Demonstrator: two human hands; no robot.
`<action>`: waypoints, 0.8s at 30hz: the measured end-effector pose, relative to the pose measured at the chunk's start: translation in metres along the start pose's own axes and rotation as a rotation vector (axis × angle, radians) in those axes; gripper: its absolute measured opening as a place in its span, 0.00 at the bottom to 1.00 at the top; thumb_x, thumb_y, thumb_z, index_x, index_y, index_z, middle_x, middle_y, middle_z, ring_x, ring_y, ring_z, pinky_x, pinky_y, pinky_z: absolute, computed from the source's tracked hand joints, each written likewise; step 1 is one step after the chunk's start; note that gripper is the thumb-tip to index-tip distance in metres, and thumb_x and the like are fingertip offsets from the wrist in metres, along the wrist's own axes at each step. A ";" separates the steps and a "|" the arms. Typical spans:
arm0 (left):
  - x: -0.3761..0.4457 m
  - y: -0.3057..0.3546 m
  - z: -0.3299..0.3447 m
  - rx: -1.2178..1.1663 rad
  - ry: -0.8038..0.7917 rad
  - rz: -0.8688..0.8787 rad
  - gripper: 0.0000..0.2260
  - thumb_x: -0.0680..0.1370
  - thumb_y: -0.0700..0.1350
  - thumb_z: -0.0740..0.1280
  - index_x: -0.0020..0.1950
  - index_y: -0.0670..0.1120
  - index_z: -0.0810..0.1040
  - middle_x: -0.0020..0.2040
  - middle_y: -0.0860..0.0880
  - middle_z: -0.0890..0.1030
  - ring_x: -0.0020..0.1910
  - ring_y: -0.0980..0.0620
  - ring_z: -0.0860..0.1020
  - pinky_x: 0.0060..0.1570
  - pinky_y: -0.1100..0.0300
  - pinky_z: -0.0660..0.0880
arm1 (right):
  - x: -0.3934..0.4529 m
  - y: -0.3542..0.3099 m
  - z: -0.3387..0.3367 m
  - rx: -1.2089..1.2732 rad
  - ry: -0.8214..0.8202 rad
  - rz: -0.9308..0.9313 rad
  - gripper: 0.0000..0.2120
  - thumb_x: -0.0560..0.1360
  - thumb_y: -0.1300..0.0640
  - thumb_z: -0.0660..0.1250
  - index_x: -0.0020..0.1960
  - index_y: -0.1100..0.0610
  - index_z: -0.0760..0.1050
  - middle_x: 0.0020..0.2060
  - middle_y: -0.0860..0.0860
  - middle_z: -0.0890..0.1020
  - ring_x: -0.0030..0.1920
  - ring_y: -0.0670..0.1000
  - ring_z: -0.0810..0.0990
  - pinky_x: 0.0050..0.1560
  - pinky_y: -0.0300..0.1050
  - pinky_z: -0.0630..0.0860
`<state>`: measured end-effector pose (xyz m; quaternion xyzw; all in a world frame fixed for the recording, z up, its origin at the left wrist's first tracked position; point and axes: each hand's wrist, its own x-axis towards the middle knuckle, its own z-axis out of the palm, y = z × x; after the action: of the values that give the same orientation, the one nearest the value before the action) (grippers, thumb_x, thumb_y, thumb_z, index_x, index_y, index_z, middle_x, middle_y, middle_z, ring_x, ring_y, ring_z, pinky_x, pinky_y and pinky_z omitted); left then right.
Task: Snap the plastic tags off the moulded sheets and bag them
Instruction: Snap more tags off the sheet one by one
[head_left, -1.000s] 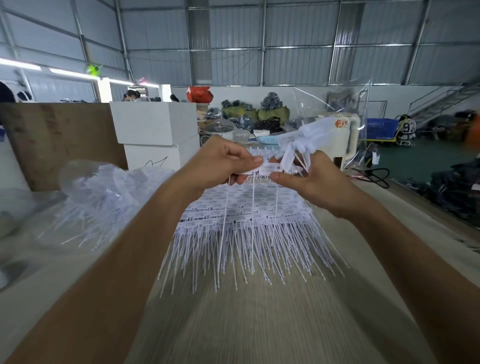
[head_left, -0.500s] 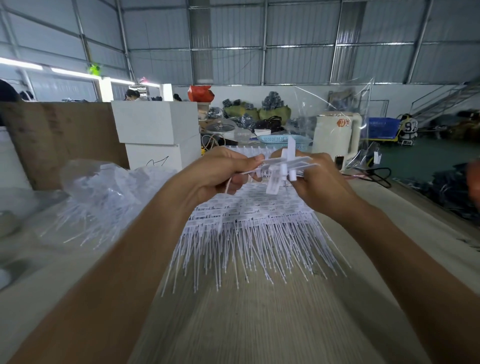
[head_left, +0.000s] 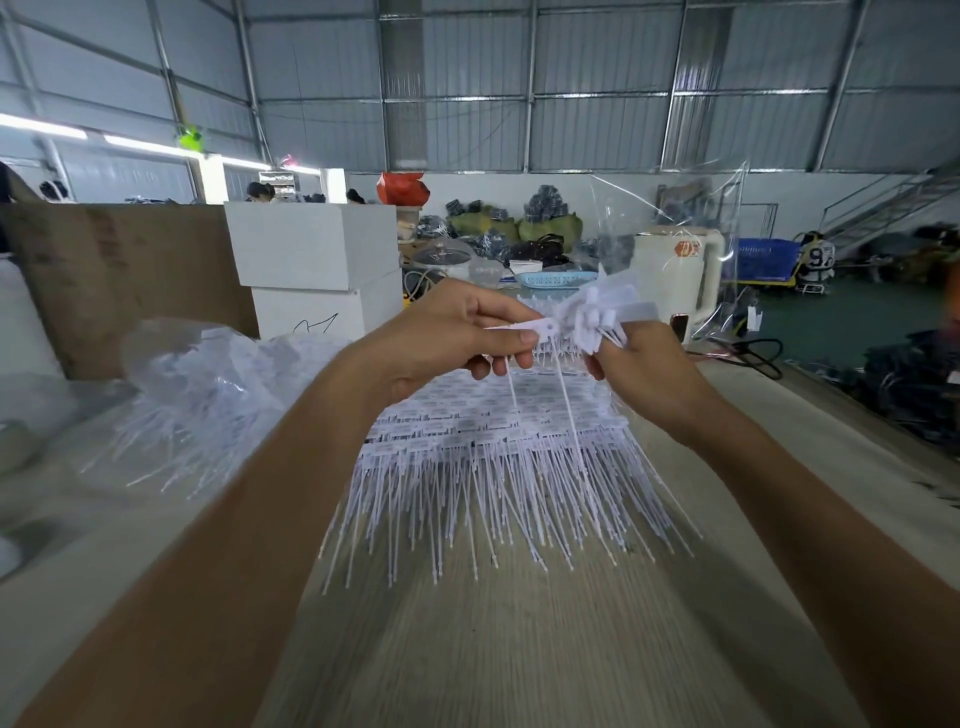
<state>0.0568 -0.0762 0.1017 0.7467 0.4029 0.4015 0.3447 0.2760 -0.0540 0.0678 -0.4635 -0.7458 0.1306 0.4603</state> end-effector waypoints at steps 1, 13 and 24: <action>0.000 0.001 0.001 0.022 0.010 0.011 0.07 0.78 0.40 0.72 0.55 0.43 0.85 0.43 0.43 0.86 0.37 0.53 0.79 0.35 0.62 0.75 | -0.001 0.000 0.001 -0.025 -0.019 0.012 0.19 0.80 0.58 0.61 0.30 0.49 0.71 0.29 0.49 0.76 0.30 0.51 0.71 0.36 0.46 0.66; -0.004 0.006 0.009 0.068 -0.125 0.158 0.09 0.75 0.37 0.75 0.50 0.34 0.81 0.40 0.39 0.84 0.36 0.47 0.83 0.37 0.59 0.79 | 0.000 0.002 0.010 0.198 -0.075 0.198 0.17 0.82 0.58 0.57 0.34 0.54 0.72 0.22 0.44 0.74 0.21 0.40 0.68 0.23 0.33 0.65; -0.003 0.002 0.008 0.092 -0.096 0.096 0.08 0.78 0.36 0.71 0.56 0.37 0.83 0.41 0.46 0.86 0.41 0.48 0.85 0.42 0.62 0.80 | 0.006 0.038 -0.010 0.492 -0.061 0.263 0.14 0.83 0.52 0.64 0.44 0.57 0.81 0.24 0.45 0.64 0.25 0.47 0.58 0.23 0.38 0.57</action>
<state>0.0637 -0.0812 0.0988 0.7986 0.3677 0.3626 0.3091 0.3047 -0.0316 0.0529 -0.4263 -0.6387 0.3805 0.5153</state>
